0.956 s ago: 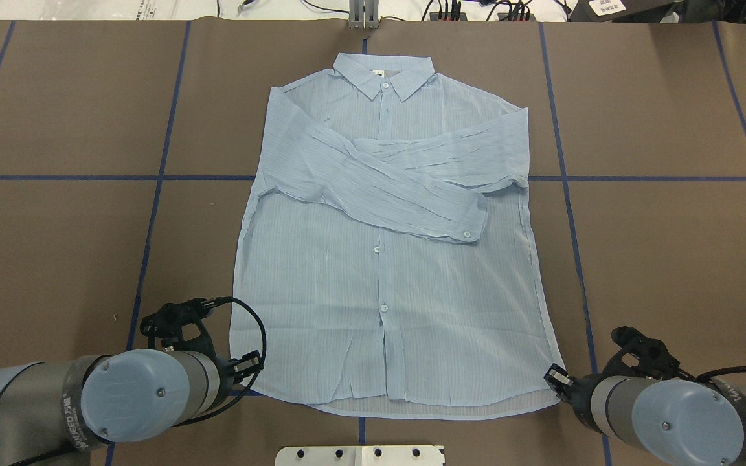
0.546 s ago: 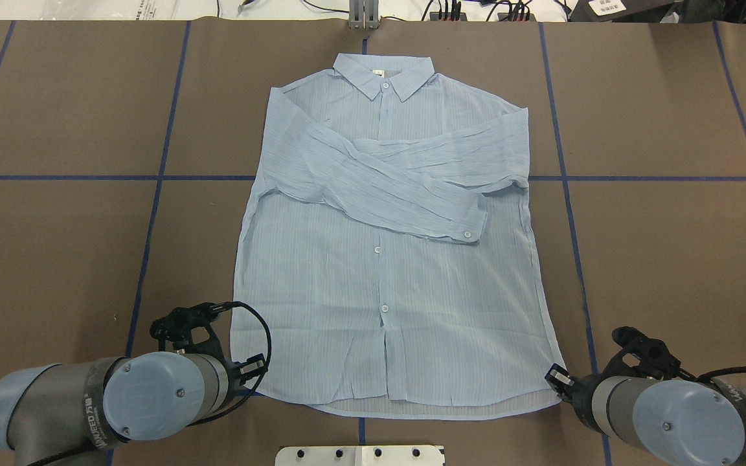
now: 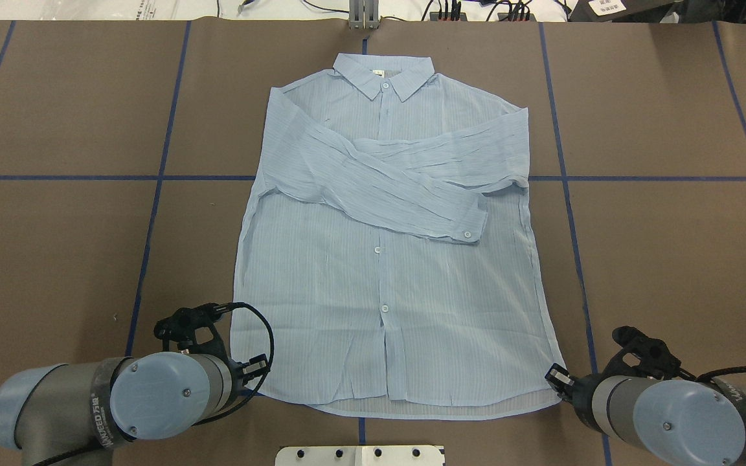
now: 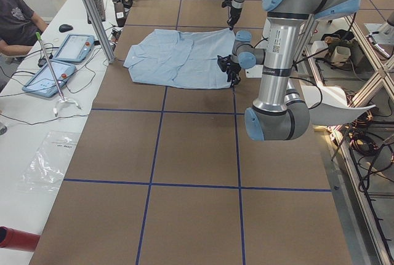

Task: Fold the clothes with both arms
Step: 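Grasp both hem corners nearest the robot with the left and right grippers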

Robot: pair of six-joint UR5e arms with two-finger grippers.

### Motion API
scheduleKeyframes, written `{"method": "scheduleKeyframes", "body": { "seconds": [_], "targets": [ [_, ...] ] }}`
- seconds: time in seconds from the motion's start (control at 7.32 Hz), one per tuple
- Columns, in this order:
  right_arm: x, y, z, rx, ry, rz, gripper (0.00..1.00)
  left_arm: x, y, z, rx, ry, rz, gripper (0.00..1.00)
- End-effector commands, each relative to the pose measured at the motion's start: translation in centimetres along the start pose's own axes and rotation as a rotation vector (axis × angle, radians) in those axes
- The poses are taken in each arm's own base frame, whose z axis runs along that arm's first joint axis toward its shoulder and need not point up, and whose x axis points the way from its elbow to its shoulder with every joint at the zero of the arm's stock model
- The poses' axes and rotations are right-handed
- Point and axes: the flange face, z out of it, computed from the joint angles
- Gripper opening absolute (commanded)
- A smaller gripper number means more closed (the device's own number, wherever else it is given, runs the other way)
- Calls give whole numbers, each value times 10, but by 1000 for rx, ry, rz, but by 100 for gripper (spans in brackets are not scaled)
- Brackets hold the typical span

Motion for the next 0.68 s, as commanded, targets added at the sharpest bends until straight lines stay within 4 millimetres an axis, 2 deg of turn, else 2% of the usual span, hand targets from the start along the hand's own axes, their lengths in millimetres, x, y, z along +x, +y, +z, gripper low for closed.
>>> {"method": "scheduleKeyframes", "body": {
  "seconds": [0.0,0.14,0.27,0.41,0.55],
  "targets": [
    [0,0,0,0,0,0,0,4,3,6,-1,-5,1,48],
    [0,0,0,-1,-2,0,0,4,3,14,0,-19,0,46],
    [0,0,0,0,0,0,0,7,3,13,1,-14,0,39],
    [0,0,0,-1,-2,0,0,7,3,12,-1,-13,0,0],
    [0,0,0,0,0,-1,0,7,3,10,-2,-10,0,0]
  ]
}}
